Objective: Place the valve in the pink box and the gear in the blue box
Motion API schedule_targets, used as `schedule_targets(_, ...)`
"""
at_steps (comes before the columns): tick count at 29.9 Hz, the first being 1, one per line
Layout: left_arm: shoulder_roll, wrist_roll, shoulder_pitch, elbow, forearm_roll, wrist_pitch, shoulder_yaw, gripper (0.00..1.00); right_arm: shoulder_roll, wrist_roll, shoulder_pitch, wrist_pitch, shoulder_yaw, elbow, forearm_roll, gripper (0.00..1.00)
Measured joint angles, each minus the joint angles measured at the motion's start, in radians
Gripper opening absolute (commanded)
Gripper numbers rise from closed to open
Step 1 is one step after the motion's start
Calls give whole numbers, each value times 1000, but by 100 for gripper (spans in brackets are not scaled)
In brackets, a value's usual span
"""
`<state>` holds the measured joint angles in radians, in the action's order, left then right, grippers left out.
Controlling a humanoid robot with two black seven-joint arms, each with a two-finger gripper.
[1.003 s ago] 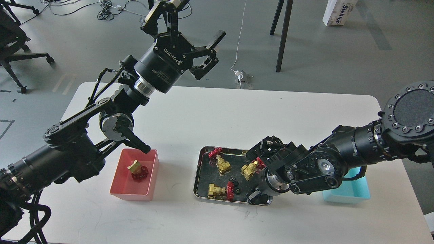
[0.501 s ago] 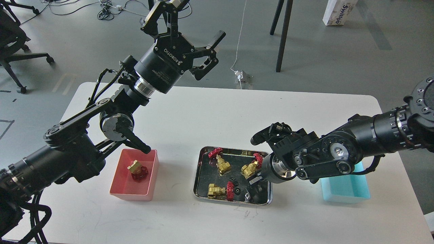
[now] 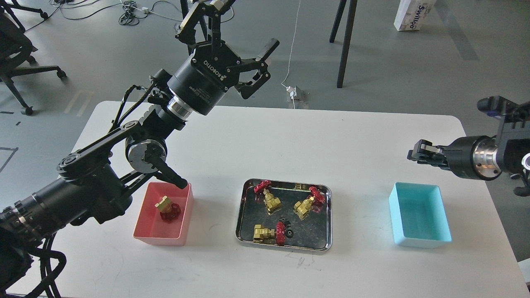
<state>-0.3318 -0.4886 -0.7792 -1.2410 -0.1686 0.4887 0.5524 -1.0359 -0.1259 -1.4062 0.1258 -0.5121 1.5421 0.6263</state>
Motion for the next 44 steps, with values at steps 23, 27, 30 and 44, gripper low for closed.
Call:
schedule_targets(23, 27, 0, 4, 8, -6, 0, -5, 99, -73, 28, 219, -115, 187, 61, -130, 100)
schedule_targets(27, 16, 0, 1, 62, -6, 0, -7, 99, -35, 108, 220, -101, 405, 36, -404, 100)
schedule_targets(30, -18, 0, -13, 134, -6, 0, -4, 99, 24, 198, 221, -35, 578, -41, -661, 100)
schedule_targets(44, -38, 0, -133, 625, 33, 0, 8, 100, 475, 400, 448, 363, 921, -631, -942, 100)
